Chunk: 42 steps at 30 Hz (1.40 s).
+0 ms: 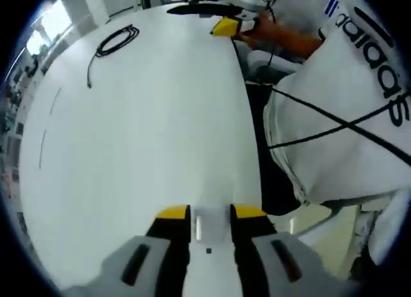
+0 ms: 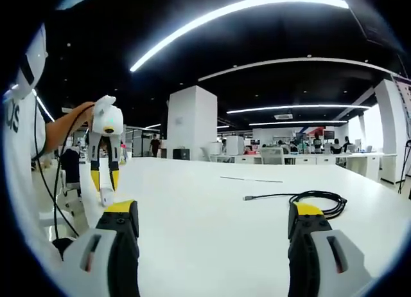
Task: Plug the desk Type‑C cable into the charger adapter.
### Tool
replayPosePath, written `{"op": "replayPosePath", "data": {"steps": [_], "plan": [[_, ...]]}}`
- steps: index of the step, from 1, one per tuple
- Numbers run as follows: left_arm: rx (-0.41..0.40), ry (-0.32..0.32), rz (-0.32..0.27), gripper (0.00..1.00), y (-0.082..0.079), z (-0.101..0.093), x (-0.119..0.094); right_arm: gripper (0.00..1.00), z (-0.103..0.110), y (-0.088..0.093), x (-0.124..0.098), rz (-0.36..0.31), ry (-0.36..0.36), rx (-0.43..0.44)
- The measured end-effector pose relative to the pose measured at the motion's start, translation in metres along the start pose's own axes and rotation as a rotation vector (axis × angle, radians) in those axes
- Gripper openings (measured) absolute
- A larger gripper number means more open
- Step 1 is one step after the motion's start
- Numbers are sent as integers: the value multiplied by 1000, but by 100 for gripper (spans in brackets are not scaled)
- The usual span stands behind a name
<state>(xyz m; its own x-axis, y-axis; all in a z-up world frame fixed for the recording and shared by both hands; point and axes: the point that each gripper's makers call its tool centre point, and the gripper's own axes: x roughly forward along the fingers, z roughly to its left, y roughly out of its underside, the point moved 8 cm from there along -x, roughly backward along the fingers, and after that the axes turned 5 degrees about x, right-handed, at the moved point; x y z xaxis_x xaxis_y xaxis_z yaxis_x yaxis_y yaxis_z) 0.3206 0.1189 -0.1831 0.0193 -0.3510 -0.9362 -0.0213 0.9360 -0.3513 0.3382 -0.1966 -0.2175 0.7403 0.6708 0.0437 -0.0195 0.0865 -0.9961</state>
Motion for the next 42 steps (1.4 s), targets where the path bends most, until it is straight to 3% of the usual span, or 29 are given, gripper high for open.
{"op": "replayPosePath", "data": {"steps": [6, 7, 8, 11, 13, 19, 20, 22, 25, 28, 32, 35, 37, 42], "plan": [[-83, -152, -240, 31, 1, 13, -8, 98, 1, 2, 2, 9, -2, -5], [-120, -180, -272, 30, 2, 16, -10, 98, 1, 2, 2, 11, -1, -6], [-173, -218, -340, 31, 2, 20, -11, 98, 1, 3, 2, 12, -1, 0], [-229, -305, -446, 35, 10, 27, -15, 98, 1, 3, 3, 10, -3, 2], [-241, -369, -466, 43, 13, 29, -15, 98, 2, 3, 3, 11, -5, 2], [-257, -485, -615, 49, 20, 25, -13, 98, 3, 5, 7, 15, -12, 7], [-215, -530, -661, 52, 18, 24, -12, 98, 3, 5, 8, 14, -14, 7], [-223, -589, -737, 58, 18, 22, -12, 98, 3, 4, 9, 14, -16, 5], [-245, -628, -802, 63, 21, 16, -9, 98, 4, 4, 10, 15, -20, 4], [-239, -663, -836, 65, 23, 8, -5, 98, 5, 3, 11, 18, -25, 0], [-241, -722, -876, 76, 25, 0, -1, 98, 4, 2, 11, 17, -22, 0], [-330, -720, -901, 79, 29, -4, 5, 98, 4, 2, 10, 16, -21, 0], [-320, -743, -911, 80, 30, -7, 8, 98, 4, 3, 10, 18, -21, -1], [-276, -918, -970, 93, 20, -15, 2, 98, 5, 3, 10, 19, -20, -2]]}}
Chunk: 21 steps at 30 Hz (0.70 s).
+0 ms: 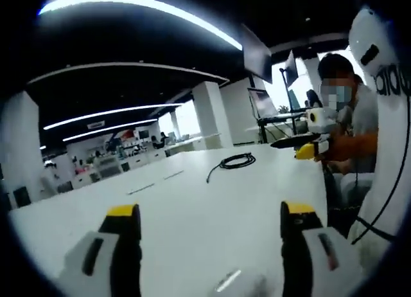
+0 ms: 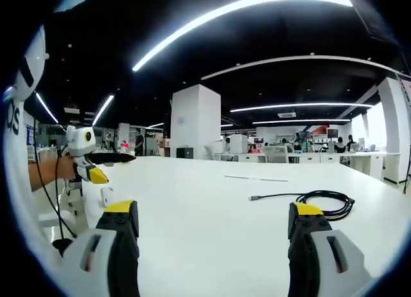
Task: Plug the desk Type‑C cable into the charger adapter.
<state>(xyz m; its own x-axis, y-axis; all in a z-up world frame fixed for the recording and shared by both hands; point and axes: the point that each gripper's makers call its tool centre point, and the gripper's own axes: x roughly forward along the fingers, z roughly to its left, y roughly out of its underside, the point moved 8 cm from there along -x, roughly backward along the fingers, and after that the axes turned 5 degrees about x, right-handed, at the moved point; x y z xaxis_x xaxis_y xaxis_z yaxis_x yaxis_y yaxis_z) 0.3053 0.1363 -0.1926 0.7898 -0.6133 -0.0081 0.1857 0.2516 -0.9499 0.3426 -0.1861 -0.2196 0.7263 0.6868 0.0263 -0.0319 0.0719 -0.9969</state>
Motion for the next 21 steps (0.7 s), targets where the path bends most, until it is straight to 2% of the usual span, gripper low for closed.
{"op": "replayPosePath", "data": {"steps": [3, 5, 6, 14, 21], "plan": [[-12, -25, -26, 100, -1, -9, 0, 98, 0, -1, 0, -5, 3, 3], [-34, -33, -28, 100, 0, -11, 2, 98, 0, -1, 0, -6, 3, 2], [-41, -52, -11, 100, 1, -11, 1, 98, 0, -1, 0, -4, 1, 1], [-105, -120, -74, 100, -1, -8, -5, 98, 1, -1, -2, -6, 6, -2], [-92, -141, -100, 100, -3, -8, -9, 98, 0, -1, -2, -4, 11, -5]]}}
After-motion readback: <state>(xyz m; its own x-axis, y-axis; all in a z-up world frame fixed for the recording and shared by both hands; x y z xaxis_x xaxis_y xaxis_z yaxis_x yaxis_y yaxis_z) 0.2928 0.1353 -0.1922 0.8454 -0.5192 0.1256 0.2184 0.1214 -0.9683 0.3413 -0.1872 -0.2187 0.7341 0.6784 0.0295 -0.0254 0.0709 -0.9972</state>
